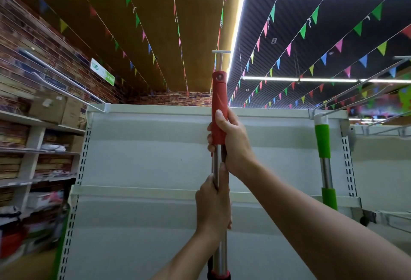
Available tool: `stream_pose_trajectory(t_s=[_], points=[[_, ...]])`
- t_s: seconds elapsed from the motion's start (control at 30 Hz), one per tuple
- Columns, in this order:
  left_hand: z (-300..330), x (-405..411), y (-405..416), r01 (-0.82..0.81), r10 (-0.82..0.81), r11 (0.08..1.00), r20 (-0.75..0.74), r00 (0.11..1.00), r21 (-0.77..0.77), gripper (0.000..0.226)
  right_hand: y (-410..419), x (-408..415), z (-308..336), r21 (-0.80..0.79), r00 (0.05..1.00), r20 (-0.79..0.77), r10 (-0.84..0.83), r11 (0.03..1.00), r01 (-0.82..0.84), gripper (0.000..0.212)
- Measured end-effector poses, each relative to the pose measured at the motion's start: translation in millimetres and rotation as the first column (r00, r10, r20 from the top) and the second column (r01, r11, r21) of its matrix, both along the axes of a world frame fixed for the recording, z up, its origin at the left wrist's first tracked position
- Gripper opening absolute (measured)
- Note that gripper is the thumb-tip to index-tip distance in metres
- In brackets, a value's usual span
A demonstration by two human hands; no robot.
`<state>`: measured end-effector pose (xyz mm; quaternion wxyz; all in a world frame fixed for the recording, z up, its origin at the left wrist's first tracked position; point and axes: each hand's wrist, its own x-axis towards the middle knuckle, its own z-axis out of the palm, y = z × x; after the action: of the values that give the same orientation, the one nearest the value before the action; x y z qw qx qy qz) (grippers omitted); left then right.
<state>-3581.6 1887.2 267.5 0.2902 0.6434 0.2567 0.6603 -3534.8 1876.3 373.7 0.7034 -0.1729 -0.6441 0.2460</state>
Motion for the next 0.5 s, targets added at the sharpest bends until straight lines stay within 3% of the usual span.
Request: stream_pose_trajectory(t_s=[0.5], points=[[-2.0, 3.5, 2.6, -0.039, 0.039, 0.999, -0.03, 0.999, 0.003, 0.062, 3.2, -1.1, 0.4, -0.018, 0.999, -0.008, -0.046, 0.999, 0.045, 0.022]])
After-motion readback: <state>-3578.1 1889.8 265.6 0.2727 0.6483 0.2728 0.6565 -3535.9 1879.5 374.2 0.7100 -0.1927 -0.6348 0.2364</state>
